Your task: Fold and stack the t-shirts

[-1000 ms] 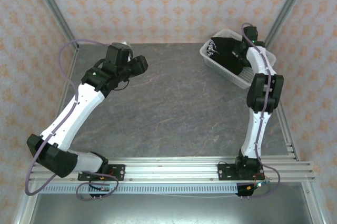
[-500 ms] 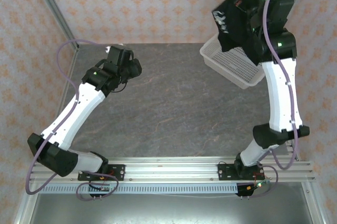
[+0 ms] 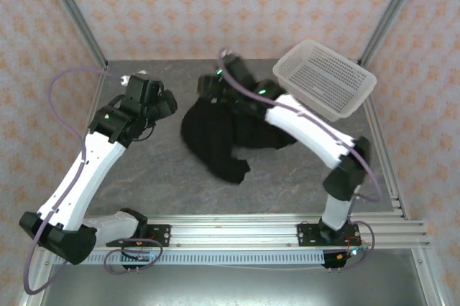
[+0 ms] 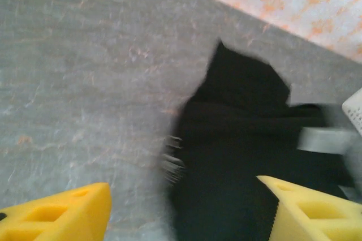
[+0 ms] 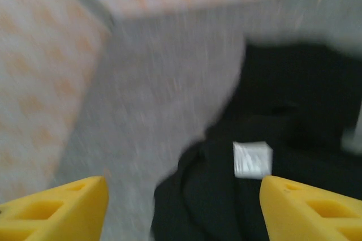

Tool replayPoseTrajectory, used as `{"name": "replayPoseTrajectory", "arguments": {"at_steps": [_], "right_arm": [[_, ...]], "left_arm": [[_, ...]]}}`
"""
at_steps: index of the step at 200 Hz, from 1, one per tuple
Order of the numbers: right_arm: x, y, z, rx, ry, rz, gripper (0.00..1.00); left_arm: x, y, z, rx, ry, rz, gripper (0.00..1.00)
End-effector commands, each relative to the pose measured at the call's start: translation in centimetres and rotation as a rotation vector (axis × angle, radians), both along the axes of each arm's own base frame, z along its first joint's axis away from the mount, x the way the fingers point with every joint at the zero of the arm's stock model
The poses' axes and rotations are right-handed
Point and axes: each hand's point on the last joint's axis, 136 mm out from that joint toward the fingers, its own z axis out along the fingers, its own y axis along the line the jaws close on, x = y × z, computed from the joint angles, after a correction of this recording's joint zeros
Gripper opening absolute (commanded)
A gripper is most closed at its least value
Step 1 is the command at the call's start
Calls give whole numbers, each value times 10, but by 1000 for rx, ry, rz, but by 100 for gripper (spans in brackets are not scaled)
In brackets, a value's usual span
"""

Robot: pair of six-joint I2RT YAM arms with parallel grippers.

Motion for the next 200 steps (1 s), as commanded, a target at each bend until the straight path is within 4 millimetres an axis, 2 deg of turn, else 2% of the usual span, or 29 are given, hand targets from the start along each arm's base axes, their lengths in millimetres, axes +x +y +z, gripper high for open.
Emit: {"name": "replayPoseTrajectory", "arguments": {"at_steps": [1,8,39,54,72,83,96,128,144,156,167,189,195,200], "right_arm": [[-22,-10,9,60,42,-1,75],[-22,-21,4,49,41,-28,75],[-13,-95,-50,1,148,-191,70],[-12,-131,-82,-60,204,-255,69],[-12,-161,-121,-129,301,-304,69],[-10,-167,-137,-142,345,-311,69],[-6,-162,-155,-155,390,-293,70],[3,-143,-207,-156,518,-293,71],[8,-138,-226,-151,558,-320,68],[11,-137,-237,-154,576,-341,62],[12,-140,-246,-180,594,-365,53],[13,-161,-254,-249,611,-436,7],[15,-169,-253,-262,604,-458,0],[17,-177,-252,-270,599,-480,0]], "left_arm": [[-27,-9,-40,-36,149,-72,69],[-34,-15,-51,-59,182,-99,70],[-65,-31,-108,-98,347,-149,74],[-78,-39,-134,-117,424,-144,75],[-91,-41,-164,-106,501,-113,76],[-93,-39,-177,-85,534,-88,76],[-86,-39,-189,-61,546,-81,78],[-48,-58,-212,-9,568,-109,79],[-31,-55,-226,88,602,-88,76],[-21,-50,-236,162,615,-77,69],[-14,-39,-241,245,624,-51,54],[5,-26,-238,302,606,-30,16],[10,-23,-233,291,593,-25,8],[15,-21,-227,274,579,-20,2]]}}
